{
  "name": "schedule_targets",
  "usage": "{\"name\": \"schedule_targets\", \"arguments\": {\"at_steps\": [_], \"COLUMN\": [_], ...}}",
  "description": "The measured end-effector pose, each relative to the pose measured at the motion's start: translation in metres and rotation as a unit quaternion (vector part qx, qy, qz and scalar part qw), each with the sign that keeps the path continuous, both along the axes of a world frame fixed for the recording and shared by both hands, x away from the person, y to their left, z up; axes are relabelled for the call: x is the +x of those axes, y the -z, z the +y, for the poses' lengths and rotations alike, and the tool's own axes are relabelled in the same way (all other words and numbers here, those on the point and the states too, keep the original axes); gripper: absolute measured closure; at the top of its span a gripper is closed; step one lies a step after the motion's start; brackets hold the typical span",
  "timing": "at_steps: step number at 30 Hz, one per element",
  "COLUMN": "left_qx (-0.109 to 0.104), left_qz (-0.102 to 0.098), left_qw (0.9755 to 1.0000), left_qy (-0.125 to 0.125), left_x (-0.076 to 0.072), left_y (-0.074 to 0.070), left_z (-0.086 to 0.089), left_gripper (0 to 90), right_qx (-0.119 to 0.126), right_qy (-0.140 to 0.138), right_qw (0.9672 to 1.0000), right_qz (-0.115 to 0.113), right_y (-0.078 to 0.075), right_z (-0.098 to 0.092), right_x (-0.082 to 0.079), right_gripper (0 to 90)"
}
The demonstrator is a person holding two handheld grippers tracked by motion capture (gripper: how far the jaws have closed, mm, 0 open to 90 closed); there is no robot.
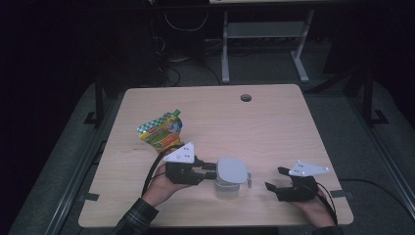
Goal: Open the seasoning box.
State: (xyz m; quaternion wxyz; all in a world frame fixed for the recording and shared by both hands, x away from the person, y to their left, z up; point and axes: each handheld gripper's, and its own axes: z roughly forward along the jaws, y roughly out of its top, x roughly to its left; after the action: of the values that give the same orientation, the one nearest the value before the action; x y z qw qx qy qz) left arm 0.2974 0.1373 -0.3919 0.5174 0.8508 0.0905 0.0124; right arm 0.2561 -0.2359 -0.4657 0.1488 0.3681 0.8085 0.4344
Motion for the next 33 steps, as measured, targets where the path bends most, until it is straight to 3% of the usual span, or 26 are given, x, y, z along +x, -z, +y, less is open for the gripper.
{"name": "schedule_targets", "arguments": {"at_steps": [5, 15, 33], "left_qx": [-0.002, 0.006, -0.007], "left_qz": [0.002, 0.009, 0.026], "left_qw": [1.0, 0.9998, 0.9988], "left_qy": [0.002, 0.016, 0.04], "left_x": [0.002, 0.003, 0.008], "left_y": [-0.003, -0.009, -0.023], "left_z": [0.0, -0.007, -0.018], "left_gripper": [89.7, 90.0, 90.0], "right_qx": [0.0, 0.001, 0.005], "right_qy": [0.0, 0.001, 0.011], "right_qw": [1.0, 1.0, 0.9999], "right_qz": [0.0, 0.001, 0.004], "right_y": [0.0, 0.0, 0.003], "right_z": [0.0, -0.001, -0.007], "right_x": [0.0, 0.0, -0.011], "right_gripper": [23.4, 23.4, 23.4]}}
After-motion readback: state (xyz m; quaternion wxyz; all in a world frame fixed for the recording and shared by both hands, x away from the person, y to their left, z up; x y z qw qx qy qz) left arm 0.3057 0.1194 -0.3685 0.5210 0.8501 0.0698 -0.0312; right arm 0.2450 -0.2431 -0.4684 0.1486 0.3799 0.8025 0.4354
